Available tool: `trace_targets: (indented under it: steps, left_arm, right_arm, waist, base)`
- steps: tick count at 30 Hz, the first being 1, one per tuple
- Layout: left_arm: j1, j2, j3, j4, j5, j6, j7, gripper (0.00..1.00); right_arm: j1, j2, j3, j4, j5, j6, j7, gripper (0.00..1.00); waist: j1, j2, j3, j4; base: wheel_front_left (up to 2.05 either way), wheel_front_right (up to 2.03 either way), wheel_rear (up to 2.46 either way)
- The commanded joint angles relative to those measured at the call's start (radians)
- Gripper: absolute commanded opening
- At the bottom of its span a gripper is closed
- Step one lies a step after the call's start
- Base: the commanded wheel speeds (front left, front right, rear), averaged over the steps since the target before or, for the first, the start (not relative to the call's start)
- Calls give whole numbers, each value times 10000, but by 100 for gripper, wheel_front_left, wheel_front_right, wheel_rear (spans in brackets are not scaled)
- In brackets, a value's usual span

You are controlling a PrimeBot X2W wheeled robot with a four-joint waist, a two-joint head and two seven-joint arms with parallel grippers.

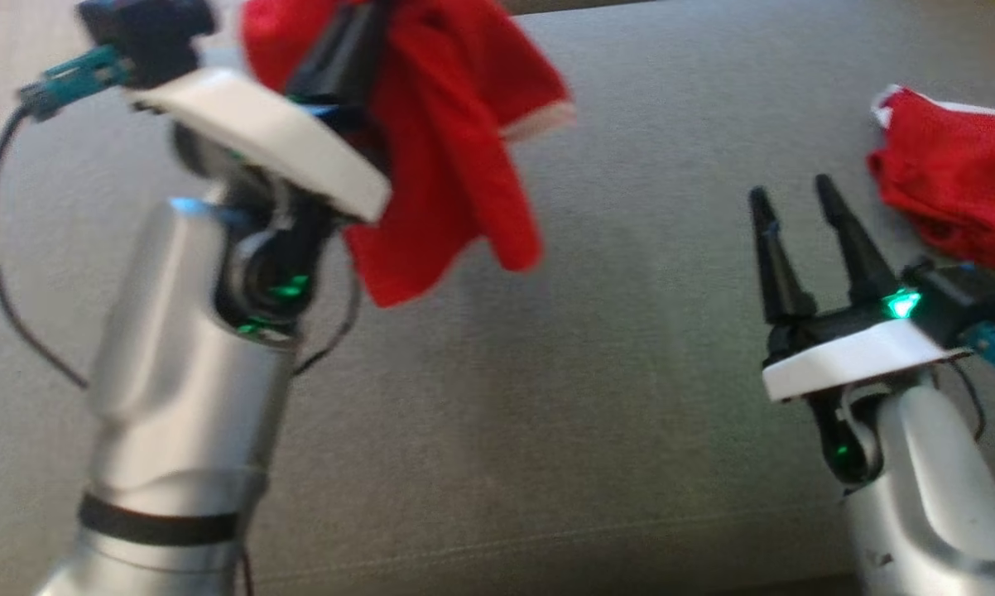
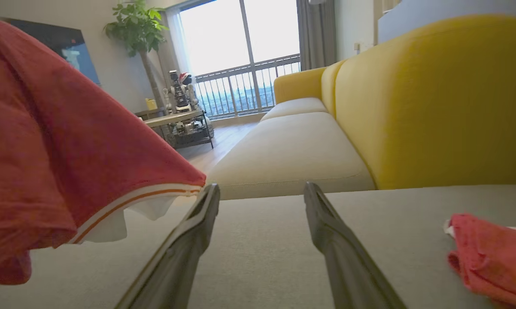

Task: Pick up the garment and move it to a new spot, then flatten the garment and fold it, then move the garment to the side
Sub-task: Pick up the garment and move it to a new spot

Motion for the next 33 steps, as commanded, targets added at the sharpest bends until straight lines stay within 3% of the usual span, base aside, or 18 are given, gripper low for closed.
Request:
trace_targets:
  steps: [1, 5, 10, 14, 17, 18, 19, 20, 26, 33]
  left_arm:
    - [-612, 120, 183, -534, -141, 80, 62, 0]
    - [-863, -175, -651, -913, -689, 463, -71, 0]
    - [-1119, -212, -1502, -891, -1889, 1319, -1222, 0]
    - [-819, 58, -1576, 741, -1317, 1860, -1645, 0]
    - [-364, 671, -1643, 2061, -877, 1785, -1983, 0]
    - [-218, 825, -1708, 2447, -784, 1682, -2055, 24]
    - [-103, 1009, -1805, 2799, -605, 1567, -2202, 80]
    - [-7, 1200, -1937, 3136, -357, 1484, -2384, 100]
    - [449, 1552, -2291, 4282, 287, 1115, -3483, 100]
    - [1360, 2225, -2037, 3388, 1325, 1362, -4352, 100]
  right_arm:
    - [-513, 101, 90, -311, 94, -4, -96, 100]
    - [-803, 102, -296, -383, 269, -4, -100, 100]
    - [-989, 102, -735, -465, 458, -4, -101, 100]
    - [-1003, 102, -861, -516, 499, -4, -101, 100]
    - [-981, 102, -863, -507, 498, -4, -102, 100]
    - [-974, 102, -826, -495, 476, -4, -102, 100]
    - [-968, 102, -769, -480, 449, -4, -102, 100]
    - [-961, 102, -710, -453, 419, -4, -102, 100]
    - [-842, 102, -365, -98, 305, -4, -102, 100]
    - [-590, 102, -335, 876, 795, -4, -102, 100]
  waist:
    - [1, 0, 66, -496]
    - [1, 0, 242, -1146]
    - [1, 0, 488, -1708]
    - [1, 0, 620, -1823]
    - [1, 0, 713, -1754]
    - [1, 0, 733, -1684]
    - [1, 0, 748, -1606]
    - [1, 0, 750, -1513]
    - [1, 0, 516, -722]
    - [1, 0, -60, 564]
  base:
    - [0, 0, 0]
    - [0, 0, 0]
    - [0, 0, 0]
    - [0, 0, 0]
    - [0, 0, 0]
    - [0, 0, 0]
    - [0, 0, 0]
    - [0, 0, 0]
    - [0, 0, 0]
    - [0, 0, 0]
